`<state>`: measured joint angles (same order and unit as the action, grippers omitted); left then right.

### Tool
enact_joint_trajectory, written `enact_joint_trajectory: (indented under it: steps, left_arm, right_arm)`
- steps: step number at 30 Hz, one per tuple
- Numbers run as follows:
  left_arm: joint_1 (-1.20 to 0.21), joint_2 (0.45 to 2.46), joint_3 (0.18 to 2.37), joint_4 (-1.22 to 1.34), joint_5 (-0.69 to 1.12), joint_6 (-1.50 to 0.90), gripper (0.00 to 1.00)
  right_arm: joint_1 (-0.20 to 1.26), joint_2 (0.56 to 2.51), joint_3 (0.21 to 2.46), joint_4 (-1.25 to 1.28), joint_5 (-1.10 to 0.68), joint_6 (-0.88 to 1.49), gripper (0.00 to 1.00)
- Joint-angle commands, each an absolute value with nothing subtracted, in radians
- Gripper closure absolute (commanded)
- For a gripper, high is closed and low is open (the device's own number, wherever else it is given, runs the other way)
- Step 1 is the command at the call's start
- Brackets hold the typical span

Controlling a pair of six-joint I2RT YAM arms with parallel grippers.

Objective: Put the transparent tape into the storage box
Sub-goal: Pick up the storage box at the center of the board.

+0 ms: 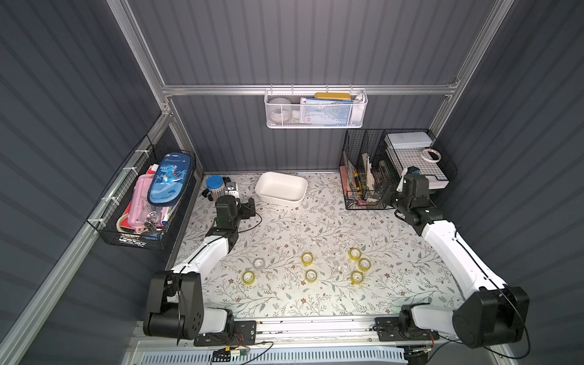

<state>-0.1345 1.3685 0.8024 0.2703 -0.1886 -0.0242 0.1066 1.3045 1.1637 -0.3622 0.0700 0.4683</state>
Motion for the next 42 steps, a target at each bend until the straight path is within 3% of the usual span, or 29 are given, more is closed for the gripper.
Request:
enact_joint_trajectory:
  steps: [1,2,4,8,17,24,31,33,36,40,42]
  left_arm:
    - [-0.160,1.308,0.849,0.095,-0.153,-0.085,0.01]
    - [-0.173,1.291,0.856,0.085,-0.155,-0.094,0.01]
    - [-0.200,1.270,0.884,0.048,-0.161,-0.104,0.00]
    - [-0.263,1.251,0.954,-0.045,-0.193,-0.107,0.01]
    - [-0.303,1.213,1.036,-0.231,-0.189,-0.183,0.01]
    - [-0.307,1.165,1.021,-0.317,-0.185,-0.187,0.01]
    - [-0.308,1.142,1.011,-0.362,-0.188,-0.186,0.01]
    - [-0.308,1.143,1.011,-0.368,-0.191,-0.183,0.01]
    - [-0.308,1.148,1.019,-0.375,-0.194,-0.172,0.01]
    - [-0.308,1.158,1.020,-0.368,-0.192,-0.163,0.01]
    - [-0.308,1.168,1.017,-0.356,-0.185,-0.163,0.01]
  right_arm:
    - [0.096,1.340,1.207,-0.644,-0.088,0.697,0.01]
    - [0.093,1.335,1.164,-0.527,-0.250,0.702,0.01]
    - [0.160,1.354,1.128,-0.316,-0.262,0.740,0.01]
    - [0.328,1.612,1.446,-0.557,-0.162,0.539,0.01]
    - [0.426,2.077,1.813,-0.552,-0.159,0.477,0.01]
    - [0.467,2.275,1.950,-0.410,-0.186,0.493,0.04]
    - [0.513,2.456,2.145,-0.430,-0.174,0.494,0.07]
    - [0.524,2.520,2.216,-0.466,-0.166,0.488,0.14]
    - [0.533,2.568,2.263,-0.498,-0.148,0.482,0.33]
    - [0.538,2.552,2.258,-0.523,-0.109,0.466,0.77]
    - [0.538,2.528,2.239,-0.527,-0.089,0.455,0.90]
